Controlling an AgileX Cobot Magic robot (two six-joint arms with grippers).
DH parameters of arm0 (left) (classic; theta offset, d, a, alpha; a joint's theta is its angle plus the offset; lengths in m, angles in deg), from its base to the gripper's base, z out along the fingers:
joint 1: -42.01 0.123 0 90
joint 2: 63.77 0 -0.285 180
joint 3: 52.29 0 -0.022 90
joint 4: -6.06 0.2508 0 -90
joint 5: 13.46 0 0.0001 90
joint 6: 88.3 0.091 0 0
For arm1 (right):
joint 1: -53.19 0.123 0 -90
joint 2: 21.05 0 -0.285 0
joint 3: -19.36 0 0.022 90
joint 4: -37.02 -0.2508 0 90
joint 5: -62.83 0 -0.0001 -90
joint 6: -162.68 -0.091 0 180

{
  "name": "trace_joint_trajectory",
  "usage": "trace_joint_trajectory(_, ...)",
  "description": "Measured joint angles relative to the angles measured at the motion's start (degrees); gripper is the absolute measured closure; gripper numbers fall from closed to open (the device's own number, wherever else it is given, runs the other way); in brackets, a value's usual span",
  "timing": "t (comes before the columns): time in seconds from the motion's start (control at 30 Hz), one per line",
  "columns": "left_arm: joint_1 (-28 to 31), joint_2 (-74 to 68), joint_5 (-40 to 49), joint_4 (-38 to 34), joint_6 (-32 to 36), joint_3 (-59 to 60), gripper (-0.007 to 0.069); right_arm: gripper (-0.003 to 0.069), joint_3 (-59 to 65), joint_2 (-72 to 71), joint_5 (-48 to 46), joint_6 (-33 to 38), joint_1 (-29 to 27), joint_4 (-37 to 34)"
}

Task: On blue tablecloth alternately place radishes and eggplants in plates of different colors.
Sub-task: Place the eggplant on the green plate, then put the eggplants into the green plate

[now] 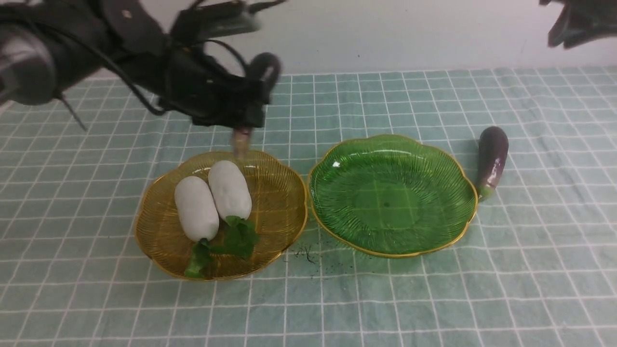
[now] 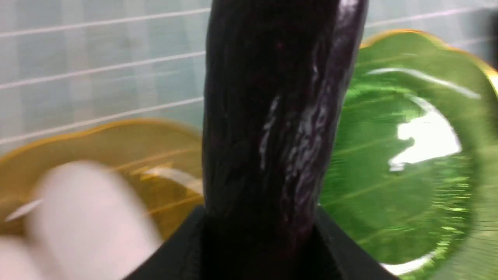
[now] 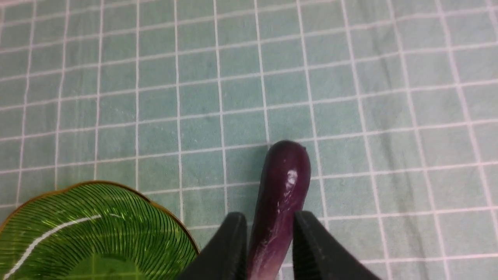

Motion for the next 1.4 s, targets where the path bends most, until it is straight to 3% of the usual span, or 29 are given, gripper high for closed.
trace_joint_trajectory(0.23, -10.51, -7.25, -9.02, -2.83, -0.14, -0.06, 0.0366, 0.0168, 0.05, 11.91, 0.68, 0.00, 0.00, -2.98)
trace_joint_trajectory(0.33, -11.71, -9.38, -9.58, -4.76, -0.19, -0.06, 0.0343, 0.0106, 0.05, 15.33, 0.93, 0.34, 0.00, -4.87)
trace_joint_trajectory(0.4, -12.09, -10.91, -9.58, -5.81, -0.19, -0.06, 0.0289, 0.0091, 0.05, 16.91, 1.04, 1.04, 0.00, -6.07)
trace_joint_trajectory(0.53, -12.09, -12.50, -8.96, -6.74, -0.19, -0.06, 0.0149, 0.0107, 0.05, 18.93, 1.33, 1.48, 0.38, -7.03)
trace_joint_trajectory(0.6, -12.09, -12.57, -8.21, -6.81, -0.19, -0.06, 0.0107, 0.0176, 0.05, 19.33, 1.38, 2.00, 0.69, -6.98)
trace_joint_trajectory(0.7, -11.89, -12.40, -5.79, -6.83, -0.19, -0.44, 0.0106, 0.0350, -0.01, 19.11, 1.38, 2.19, 0.92, -6.36)
trace_joint_trajectory(0.73, -11.77, -12.28, -5.37, -6.83, -0.19, -0.49, 0.0109, 0.0353, -0.01, 18.94, 1.38, 2.19, 0.92, -6.28)
trace_joint_trajectory(0.83, -10.54, -8.70, -0.37, -3.86, -0.19, -0.74, 0.0333, 0.0332, -0.01, 14.95, 1.33, 0.35, 0.36, -4.29)
trace_joint_trajectory(0.87, -10.36, -8.06, 0.23, -3.22, -0.19, -0.79, 0.0365, 0.0332, -0.01, 14.58, 1.33, 0.35, 0.29, -4.29)
trace_joint_trajectory(0.9, -9.62, -5.62, 2.25, -0.53, -0.19, -1.10, 0.0484, 0.0332, -0.01, 11.54, 1.33, -0.06, 0.05, -4.00)
trace_joint_trajectory(0.97, -8.60, -2.45, 4.17, 2.34, -0.25, -1.21, 0.0568, 0.0332, -0.01, 6.83, 1.33, -0.26, 0.01, -4.00)
trace_joint_trajectory(1.13, -5.82, 6.03, 8.35, 6.66, -0.75, -1.21, 0.0627, 0.0332, 0.85, -3.89, 1.33, -0.25, 2.20, -7.03)
trace_joint_trajectory(1.17, -4.92, 9.60, 10.36, 7.98, -1.25, -1.21, 0.0632, 0.0332, 2.76, -7.31, 1.33, -0.17, 4.81, -8.30)
trace_joint_trajectory(1.4, -4.20, 19.09, 16.80, 13.76, -4.16, 0.55, 0.0632, 0.0332, 14.57, -7.49, 0.94, 1.04, 13.05, -8.06)
